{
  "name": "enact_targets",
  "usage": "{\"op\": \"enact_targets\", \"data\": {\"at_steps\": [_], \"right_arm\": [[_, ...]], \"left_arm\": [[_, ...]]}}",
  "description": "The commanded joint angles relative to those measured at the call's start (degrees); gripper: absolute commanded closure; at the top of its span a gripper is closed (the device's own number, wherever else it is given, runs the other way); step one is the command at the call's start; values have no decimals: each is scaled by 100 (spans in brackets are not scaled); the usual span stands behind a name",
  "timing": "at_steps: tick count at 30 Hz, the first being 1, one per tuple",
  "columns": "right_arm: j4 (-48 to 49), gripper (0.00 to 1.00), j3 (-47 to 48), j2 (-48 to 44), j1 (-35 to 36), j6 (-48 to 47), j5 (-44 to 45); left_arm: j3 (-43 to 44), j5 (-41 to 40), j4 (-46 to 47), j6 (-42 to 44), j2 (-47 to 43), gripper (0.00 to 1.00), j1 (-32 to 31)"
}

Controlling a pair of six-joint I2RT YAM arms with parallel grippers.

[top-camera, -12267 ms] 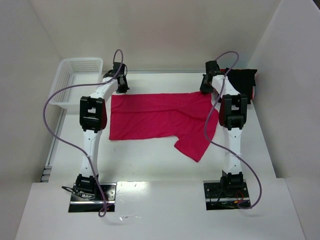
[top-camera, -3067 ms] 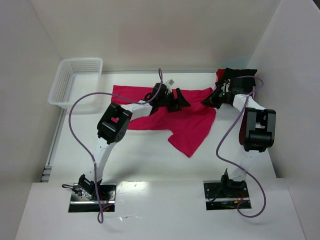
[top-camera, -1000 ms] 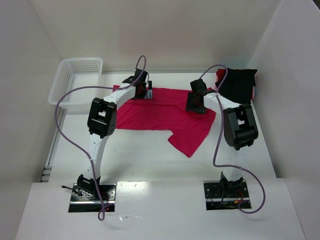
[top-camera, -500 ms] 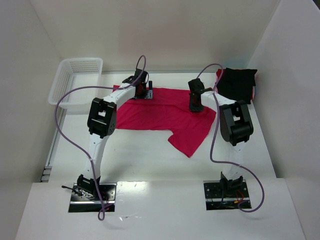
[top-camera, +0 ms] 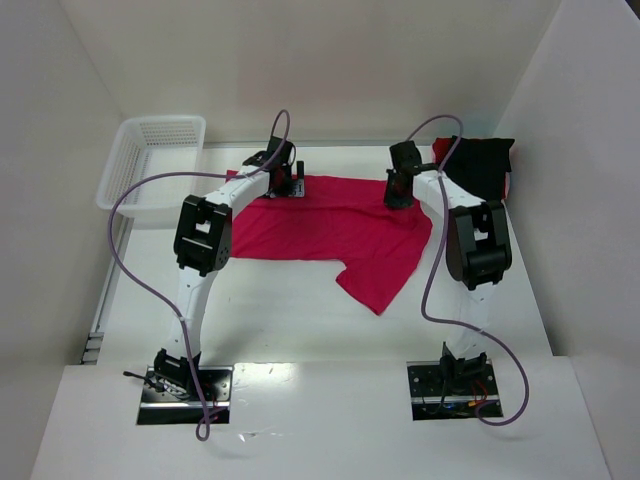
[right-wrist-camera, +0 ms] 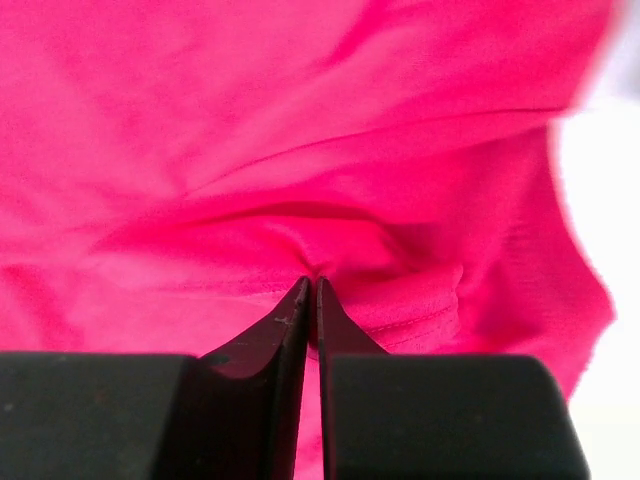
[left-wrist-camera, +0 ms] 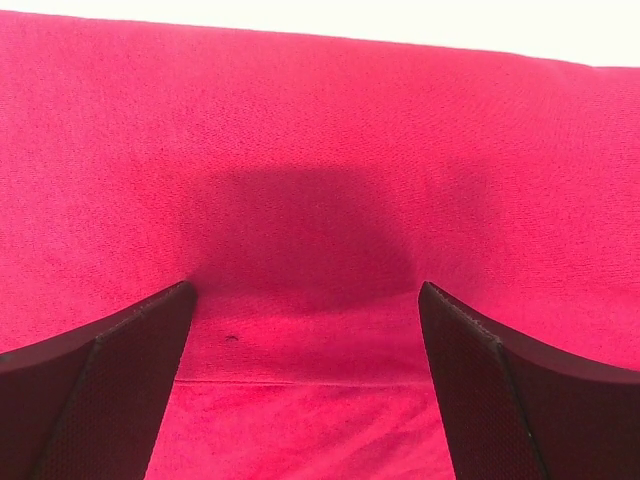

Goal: Fold and stack the t-shirts
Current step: Fold the flattened tshirt in 1/3 of the way

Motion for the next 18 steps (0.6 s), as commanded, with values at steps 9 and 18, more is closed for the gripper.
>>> {"op": "enact_targets", "data": {"at_steps": [9, 18], "right_arm": [[-429, 37, 32, -60, -146, -61, 284], [-219, 23, -600, -1105, 126, 61, -367]], "left_arm": [[150, 128, -5, 129, 155, 0, 94], [150, 181, -5, 129, 208, 0, 94]]}}
